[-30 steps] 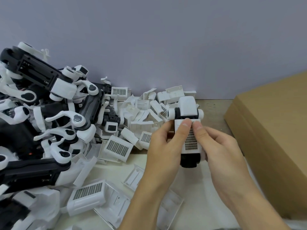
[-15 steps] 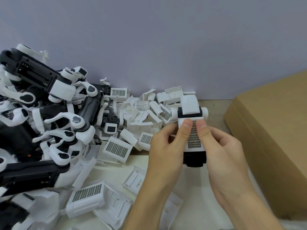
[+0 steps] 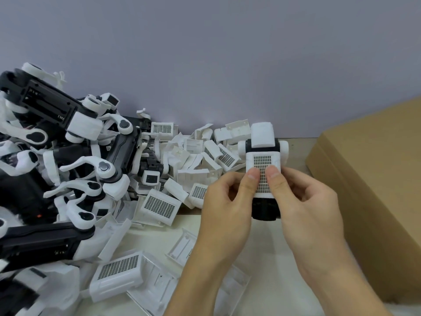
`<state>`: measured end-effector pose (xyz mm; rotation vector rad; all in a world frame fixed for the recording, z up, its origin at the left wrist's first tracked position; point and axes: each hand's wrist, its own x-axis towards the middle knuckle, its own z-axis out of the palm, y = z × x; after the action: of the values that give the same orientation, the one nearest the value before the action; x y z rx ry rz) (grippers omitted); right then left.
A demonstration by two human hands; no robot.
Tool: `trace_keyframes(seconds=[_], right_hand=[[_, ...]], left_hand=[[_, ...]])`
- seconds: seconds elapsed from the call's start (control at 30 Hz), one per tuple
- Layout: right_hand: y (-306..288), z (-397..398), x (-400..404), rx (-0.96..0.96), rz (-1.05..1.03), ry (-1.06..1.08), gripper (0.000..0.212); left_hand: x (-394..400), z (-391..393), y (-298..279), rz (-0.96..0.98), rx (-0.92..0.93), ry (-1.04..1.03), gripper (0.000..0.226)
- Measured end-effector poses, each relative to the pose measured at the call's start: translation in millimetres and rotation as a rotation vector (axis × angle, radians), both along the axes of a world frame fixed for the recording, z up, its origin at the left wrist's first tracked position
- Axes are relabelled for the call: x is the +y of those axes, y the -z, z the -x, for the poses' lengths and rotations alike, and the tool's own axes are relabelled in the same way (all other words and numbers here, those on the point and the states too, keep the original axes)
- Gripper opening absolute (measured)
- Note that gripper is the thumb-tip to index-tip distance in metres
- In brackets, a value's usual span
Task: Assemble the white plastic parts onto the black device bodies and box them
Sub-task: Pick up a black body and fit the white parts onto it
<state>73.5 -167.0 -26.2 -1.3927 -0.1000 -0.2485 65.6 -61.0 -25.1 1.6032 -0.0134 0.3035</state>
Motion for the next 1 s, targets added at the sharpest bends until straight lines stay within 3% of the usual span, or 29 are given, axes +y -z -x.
trace_keyframes(seconds=[0.07, 0.17, 0.4, 0.6, 0.77, 0.9, 1.0], right_hand=[[0.5, 0.6, 1.4, -0.001, 0.018, 0.007, 0.016], [2.8, -0.3, -0.2, 0.007, 0.054, 0.031, 0.023], [2.6, 0.2, 0.5, 0.017, 0.151, -0.026, 0.023], [0.8, 2.1, 4.8, -0.042, 0.078, 0.024, 0.016], [5.0, 1.0, 6.8, -0.134, 0.310, 0.207, 0.019], [5.7, 5.7, 9.7, -0.247, 0.554, 0.118, 0.042], [8.5, 2.8, 7.5, -0.245, 0.587, 0.149, 0.060]], left_hand=[[-1.0, -0.3, 2.0, 0.055, 0.033, 0.042, 0.039], [-3.8, 1.0, 4.2, 0.073, 0.039, 0.115, 0.021], [2.5, -2.3, 7.3, 0.053, 0.076, 0.012, 0.013], [6.8, -4.3, 7.8, 0.356, 0.152, 0.034, 0.037], [5.0, -4.9, 6.9, 0.433, 0.130, -0.062, 0.041], [7.4, -4.6, 0.5, 0.563, 0.109, -0.087, 0.057], [6.4, -4.0, -2.6, 0.620, 0.092, -0.029, 0.067]])
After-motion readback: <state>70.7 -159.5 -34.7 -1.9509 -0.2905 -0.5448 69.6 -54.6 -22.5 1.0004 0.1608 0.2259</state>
